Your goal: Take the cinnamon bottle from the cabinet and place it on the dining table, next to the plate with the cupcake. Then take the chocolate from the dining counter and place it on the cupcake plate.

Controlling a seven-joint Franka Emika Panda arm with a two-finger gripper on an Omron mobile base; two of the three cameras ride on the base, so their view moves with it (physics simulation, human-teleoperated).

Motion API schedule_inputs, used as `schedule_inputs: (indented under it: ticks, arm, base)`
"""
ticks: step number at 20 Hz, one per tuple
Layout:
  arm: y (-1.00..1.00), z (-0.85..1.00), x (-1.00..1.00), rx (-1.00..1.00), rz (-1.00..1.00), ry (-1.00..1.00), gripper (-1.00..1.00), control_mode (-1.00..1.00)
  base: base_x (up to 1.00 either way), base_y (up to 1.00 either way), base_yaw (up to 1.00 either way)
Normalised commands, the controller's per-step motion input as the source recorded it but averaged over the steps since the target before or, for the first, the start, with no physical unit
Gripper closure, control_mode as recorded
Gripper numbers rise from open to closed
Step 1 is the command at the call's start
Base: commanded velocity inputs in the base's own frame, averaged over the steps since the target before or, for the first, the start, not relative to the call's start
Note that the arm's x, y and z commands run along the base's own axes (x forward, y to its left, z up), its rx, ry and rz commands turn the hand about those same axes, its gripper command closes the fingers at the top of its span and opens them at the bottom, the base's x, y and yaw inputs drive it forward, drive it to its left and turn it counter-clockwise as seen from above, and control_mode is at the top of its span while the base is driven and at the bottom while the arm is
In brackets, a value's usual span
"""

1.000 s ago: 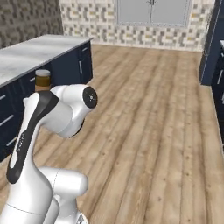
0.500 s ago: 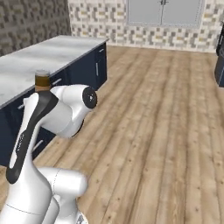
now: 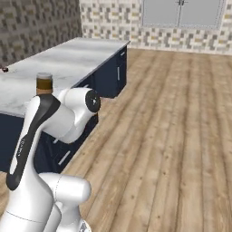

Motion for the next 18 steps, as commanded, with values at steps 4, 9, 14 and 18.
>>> schedule_inputs:
  ticks: [4, 9, 14, 18]
  arm:
    - [0.00, 0.00, 0.00, 0.00, 0.00, 0.00, 1.00, 1.00]
    - [0.00, 0.00, 0.00, 0.00, 0.00, 0.00, 1.00, 1.00]
    - [0.00, 0.00, 0.00, 0.00, 0.00, 0.00, 1.00, 1.00]
    - [0.00, 0.00, 0.00, 0.00, 0.00, 0.00, 1.00, 1.00]
  base:
    - [0.27, 0.90, 0.00]
    - [0.26, 0.92, 0.00]
    - [0.28, 0.91, 0.00]
    - [0.29, 0.91, 0.00]
